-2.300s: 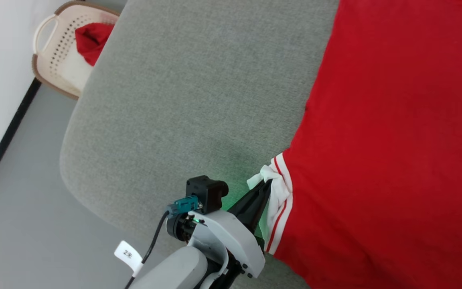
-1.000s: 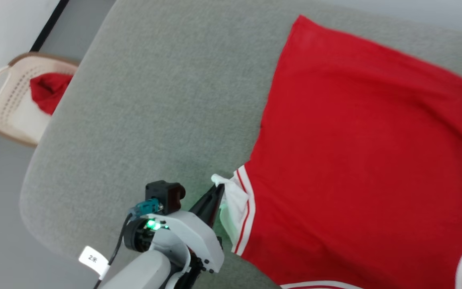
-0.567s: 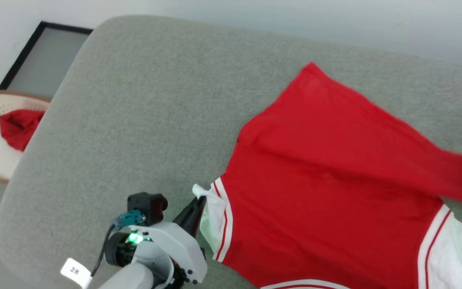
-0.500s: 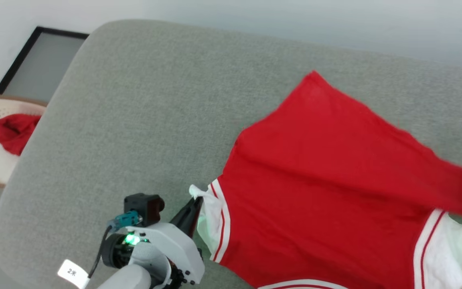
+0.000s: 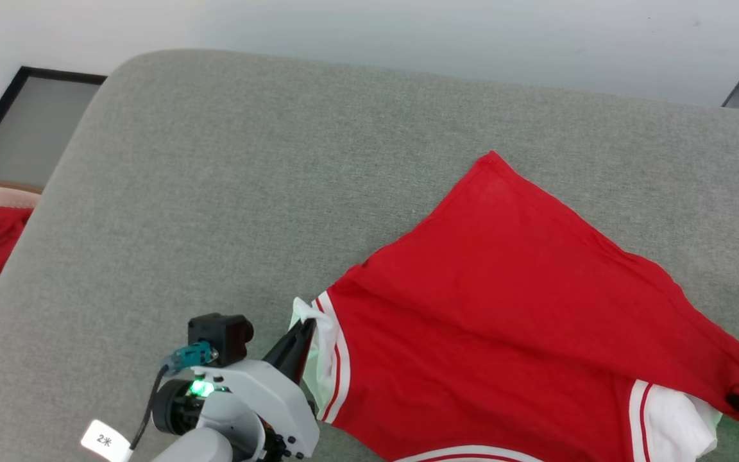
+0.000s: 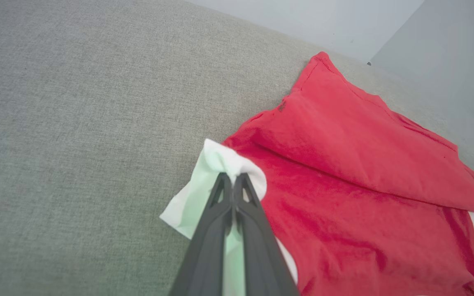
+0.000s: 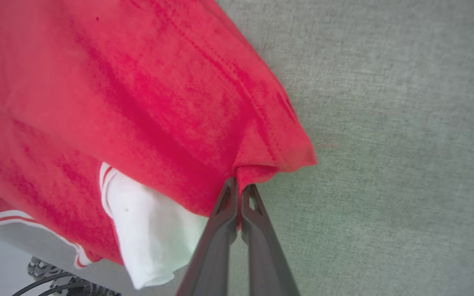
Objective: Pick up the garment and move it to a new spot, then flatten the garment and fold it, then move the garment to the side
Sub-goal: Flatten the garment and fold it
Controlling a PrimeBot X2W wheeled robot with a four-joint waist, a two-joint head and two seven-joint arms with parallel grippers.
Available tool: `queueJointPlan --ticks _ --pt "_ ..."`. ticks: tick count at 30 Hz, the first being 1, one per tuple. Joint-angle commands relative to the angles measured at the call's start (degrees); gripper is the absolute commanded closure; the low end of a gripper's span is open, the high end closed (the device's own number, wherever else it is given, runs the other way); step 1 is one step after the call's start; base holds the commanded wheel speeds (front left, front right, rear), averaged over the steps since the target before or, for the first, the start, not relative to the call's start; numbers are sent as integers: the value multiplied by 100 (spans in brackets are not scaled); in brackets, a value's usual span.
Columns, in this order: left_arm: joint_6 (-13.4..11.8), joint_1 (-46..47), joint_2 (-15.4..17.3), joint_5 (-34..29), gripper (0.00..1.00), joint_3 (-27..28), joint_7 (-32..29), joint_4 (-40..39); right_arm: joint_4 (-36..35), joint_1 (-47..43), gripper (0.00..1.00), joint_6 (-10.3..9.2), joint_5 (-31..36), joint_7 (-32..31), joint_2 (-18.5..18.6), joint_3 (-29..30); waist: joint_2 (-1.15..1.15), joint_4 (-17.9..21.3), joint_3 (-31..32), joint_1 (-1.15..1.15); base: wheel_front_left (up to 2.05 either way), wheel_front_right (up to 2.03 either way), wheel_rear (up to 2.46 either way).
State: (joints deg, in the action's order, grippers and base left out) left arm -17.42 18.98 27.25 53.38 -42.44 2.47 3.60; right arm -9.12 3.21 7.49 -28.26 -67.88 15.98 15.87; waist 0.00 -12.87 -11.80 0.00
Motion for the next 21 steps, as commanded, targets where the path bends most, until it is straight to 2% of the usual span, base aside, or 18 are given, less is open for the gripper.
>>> queueJointPlan --ticks 1,2,3,8,11,16,17,20,21 --pt "-21 -14 5 10 100 12 -5 -16 3 11 60 0 20 25 34 -13 0 13 -2 0 0 0 0" --pt "-29 -15 15 11 100 14 -8 -24 24 20 10 0 59 117 83 -92 0 26 -5 0 0 0 0" --pt "-33 -17 29 10 100 15 -12 -24 9 22 0 0 64 306 208 -250 0 49 -2 0 0 0 0" --pt "-64 -72 81 23 100 36 11 -39 -254 -51 0 -1 -111 853 588 -582 0 134 33 0 0 0 0" --pt "-90 -112 94 37 100 46 20 -52 -432 -109 0 0 -151 1151 673 -681 0 167 62 0 0 0 0" --pt "-123 -147 121 34 100 47 27 -111 -952 -186 0 1 120 2662 925 -937 0 230 105 0 0 0 0" --pt "-123 -147 121 34 100 47 27 -111 -952 -186 0 1 120 2662 925 -937 0 230 105 0 0 0 0" --pt "-147 -147 124 24 100 37 11 -150 -1142 62 0 1 466 3771 1123 -1218 0 237 98 0 0 0 0" --pt "-150 -139 123 19 100 32 6 -156 -1118 165 0 -3 590 4155 1049 -1230 0 236 93 0 0 0 0"
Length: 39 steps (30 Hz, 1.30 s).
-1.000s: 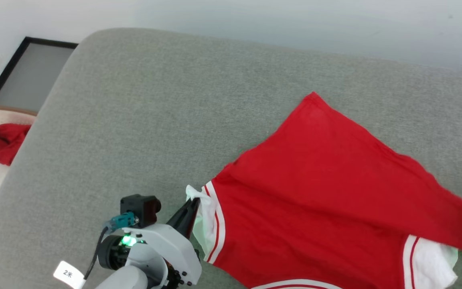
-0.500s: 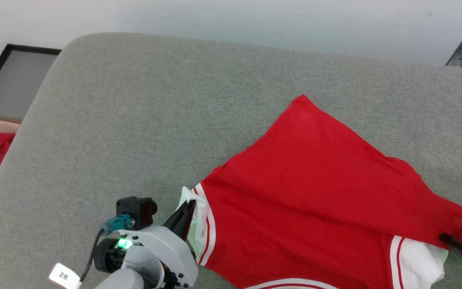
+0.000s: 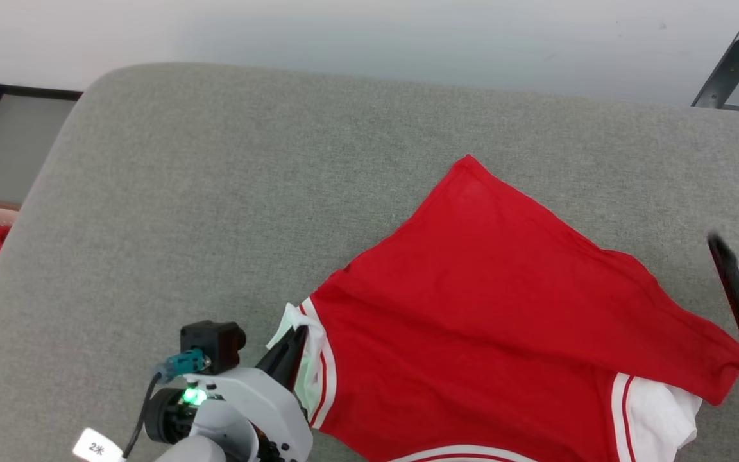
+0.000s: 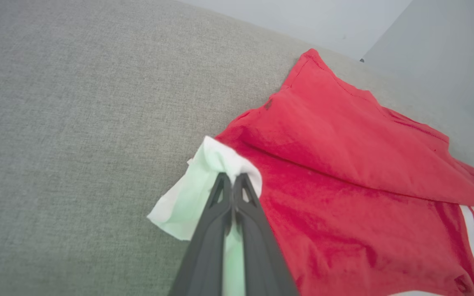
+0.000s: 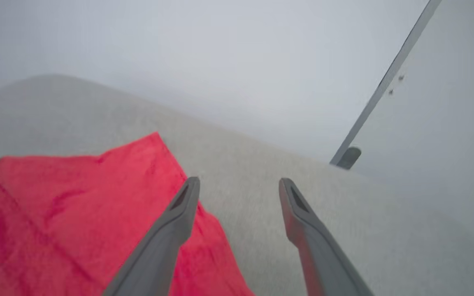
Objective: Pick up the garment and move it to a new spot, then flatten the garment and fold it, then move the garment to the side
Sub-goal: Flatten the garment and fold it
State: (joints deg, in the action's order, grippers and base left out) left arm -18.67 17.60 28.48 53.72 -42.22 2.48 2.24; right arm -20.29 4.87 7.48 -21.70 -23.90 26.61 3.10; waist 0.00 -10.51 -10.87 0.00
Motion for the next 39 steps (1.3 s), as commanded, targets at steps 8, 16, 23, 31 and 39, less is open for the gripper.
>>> queueJointPlan --ticks 8,16,23,31,39 --pt "35 103 -63 -46 100 -81 -51 -36 732 1105 0 1 391 976 -87 -810 0 -164 -74 0 0 0 0" --pt "295 454 -401 -149 100 -352 -139 171 2267 2900 0 -1 -333 61 38 -1753 0 -802 -262 0 0 0 0" --pt "533 781 -848 -204 100 -548 -64 480 3760 4415 0 0 -1347 -1854 369 -2944 0 -1354 -569 0 0 0 0" --pt "789 999 -1304 -172 100 -675 107 861 5002 5429 0 0 -1826 -3447 436 -3801 0 -1804 -931 0 0 0 0" --pt "1006 1181 -1581 -122 100 -702 267 1214 6114 5709 0 0 -1820 -4200 283 -3947 0 -2039 -1197 0 0 0 0"
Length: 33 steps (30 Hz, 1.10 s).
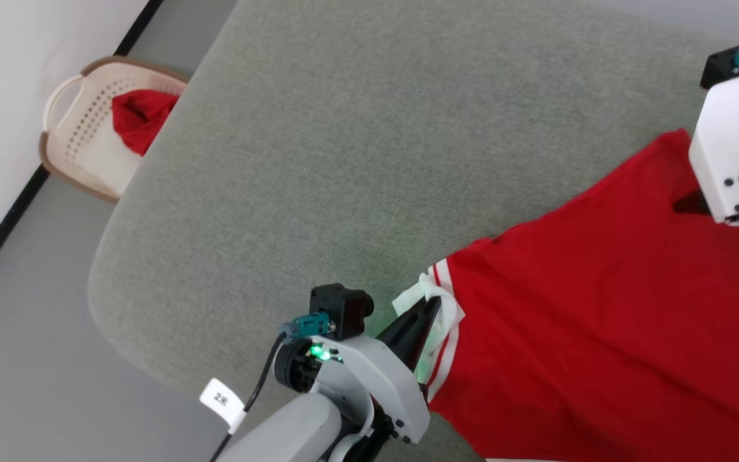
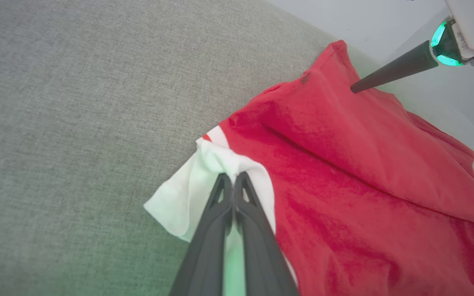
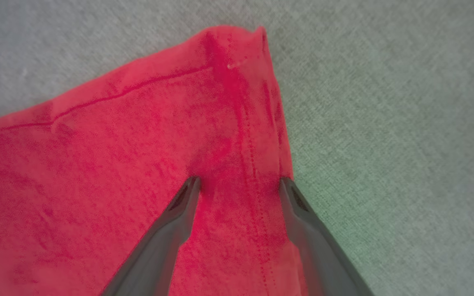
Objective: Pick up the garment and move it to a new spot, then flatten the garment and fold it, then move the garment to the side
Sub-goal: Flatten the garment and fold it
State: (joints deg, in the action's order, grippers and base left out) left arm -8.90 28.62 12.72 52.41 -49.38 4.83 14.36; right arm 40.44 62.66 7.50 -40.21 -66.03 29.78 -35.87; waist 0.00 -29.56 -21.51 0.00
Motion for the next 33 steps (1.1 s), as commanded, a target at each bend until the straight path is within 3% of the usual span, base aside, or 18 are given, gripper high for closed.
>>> queueJointPlan --ticks 1,6,7,8,21,33 --pt "40 92 -26 13 100 19 44 39 148 -94 0 -2 25 -53 -68 -59 0 -145 -152 0 0 0 0" --pt "94 119 -87 31 100 23 98 185 484 -128 0 -1 43 -372 -214 -171 0 -169 -181 0 0 0 0" --pt "102 128 -92 33 100 28 105 211 526 -136 69 -1 41 -452 -219 -193 0 -164 -177 0 0 0 0" --pt "107 134 -93 42 100 35 114 231 535 -116 100 -1 42 -539 -219 -229 0 -154 -171 0 0 0 0" --pt "60 97 51 102 100 125 159 348 369 266 100 -4 84 -107 -138 -10 0 208 56 0 0 0 0" --pt "-103 64 493 124 100 277 28 215 -246 122 100 -3 -225 678 -12 -32 0 713 510 0 0 0 0"
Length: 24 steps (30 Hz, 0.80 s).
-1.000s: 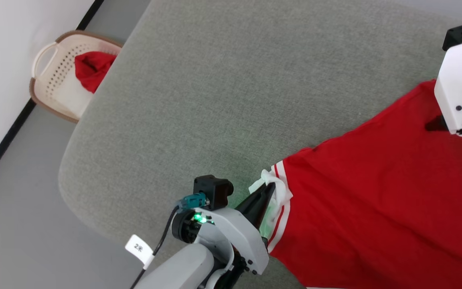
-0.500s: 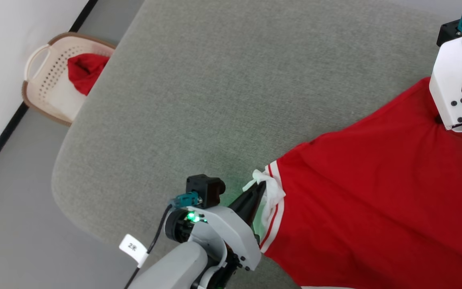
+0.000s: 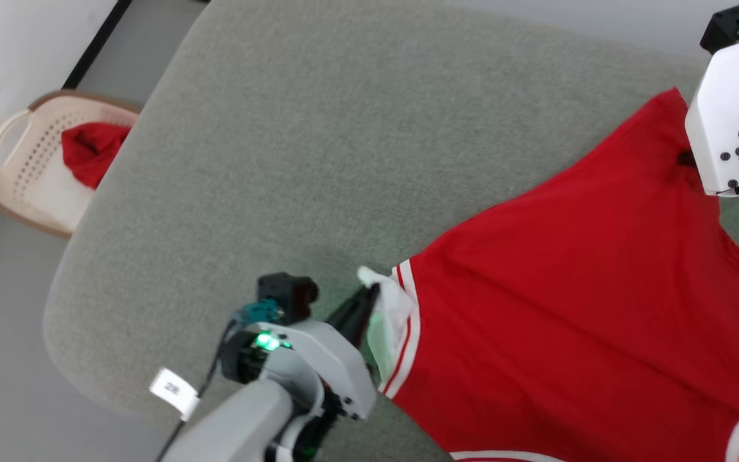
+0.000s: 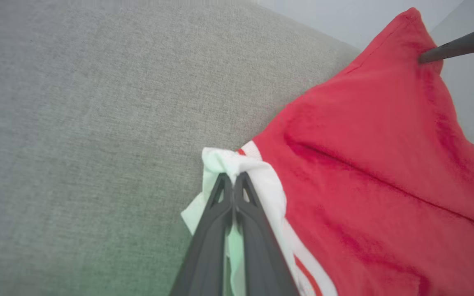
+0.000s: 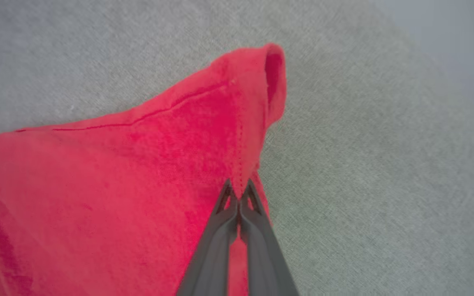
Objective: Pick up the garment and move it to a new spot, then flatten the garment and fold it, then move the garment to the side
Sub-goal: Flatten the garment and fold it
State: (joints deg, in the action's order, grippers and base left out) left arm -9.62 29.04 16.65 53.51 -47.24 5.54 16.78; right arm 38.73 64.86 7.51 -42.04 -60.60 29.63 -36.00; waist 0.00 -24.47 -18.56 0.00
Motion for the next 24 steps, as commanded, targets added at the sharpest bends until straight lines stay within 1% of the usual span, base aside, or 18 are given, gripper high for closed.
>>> queueJointPlan --ticks 1,2,4,9,13,18,24 --pt "-19 74 162 30 100 85 -95 -39 -99 -144 100 -4 -79 225 -7 -30 0 259 293 0 0 0 0" --pt "-19 74 162 30 100 85 -95 -39 -99 -144 100 -4 -79 225 -7 -30 0 259 293 0 0 0 0" --pt "-34 235 331 27 100 144 -244 -58 -125 -148 100 -4 -129 451 -14 25 0 356 426 0 0 0 0" --pt "16 796 783 -65 100 148 -886 -27 25 -183 100 -4 -149 1101 -211 151 0 580 822 0 0 0 0" --pt "206 1485 1029 -42 100 243 -1380 139 267 54 100 -4 15 1674 -481 265 0 763 1043 0 0 0 0" --pt "504 2592 1115 -123 100 311 -1868 671 779 441 100 -4 410 2519 -949 549 0 1020 1205 0 0 0 0" --pt "824 4006 957 -370 100 302 -2185 1693 1344 1065 100 -4 975 3447 -1553 765 0 1419 1238 0 0 0 0"
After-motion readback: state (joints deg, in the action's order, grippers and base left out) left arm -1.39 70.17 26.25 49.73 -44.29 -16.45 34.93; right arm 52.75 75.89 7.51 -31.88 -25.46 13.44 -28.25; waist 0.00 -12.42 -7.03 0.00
